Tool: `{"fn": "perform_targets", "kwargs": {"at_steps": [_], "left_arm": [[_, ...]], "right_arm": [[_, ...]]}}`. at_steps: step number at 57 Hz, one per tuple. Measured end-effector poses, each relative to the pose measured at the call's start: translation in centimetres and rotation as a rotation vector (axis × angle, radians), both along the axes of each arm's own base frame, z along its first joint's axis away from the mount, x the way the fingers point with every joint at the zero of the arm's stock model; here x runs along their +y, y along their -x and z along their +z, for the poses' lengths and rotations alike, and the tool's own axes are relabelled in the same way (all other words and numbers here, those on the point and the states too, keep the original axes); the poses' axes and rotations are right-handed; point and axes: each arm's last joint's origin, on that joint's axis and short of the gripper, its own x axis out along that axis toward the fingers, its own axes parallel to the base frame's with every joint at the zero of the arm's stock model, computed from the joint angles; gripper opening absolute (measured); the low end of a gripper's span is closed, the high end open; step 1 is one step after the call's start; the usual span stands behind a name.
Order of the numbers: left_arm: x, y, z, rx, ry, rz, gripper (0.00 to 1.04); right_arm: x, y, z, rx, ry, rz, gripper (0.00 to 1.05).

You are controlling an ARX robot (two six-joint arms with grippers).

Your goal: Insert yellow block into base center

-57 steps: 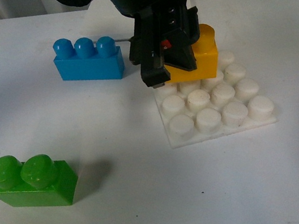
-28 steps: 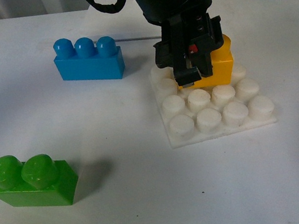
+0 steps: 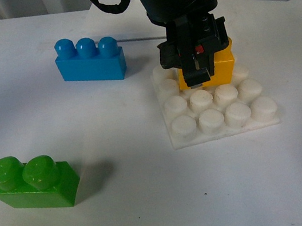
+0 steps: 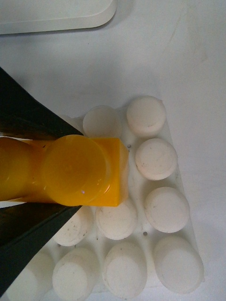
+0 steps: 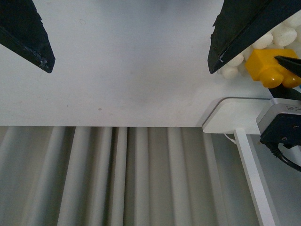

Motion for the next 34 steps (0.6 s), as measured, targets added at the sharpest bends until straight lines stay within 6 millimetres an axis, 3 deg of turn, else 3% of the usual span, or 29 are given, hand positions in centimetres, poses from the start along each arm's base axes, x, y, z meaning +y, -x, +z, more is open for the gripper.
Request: {"fn": "perform_targets", "kwargs": {"at_steps": [12,34], "left_arm": [[-0.4,-0.1,-1.5,0.013,-0.025,0.03,0.31],[-0.5,-0.1,-1.9,-0.001,-0.017,0.038,0.31]], "right_arm": [[0.0,0.0,0.0,0.0,0.0,0.0,0.96],[0.0,0.0,0.0,0.0,0.0,0.0,0.96]]}}
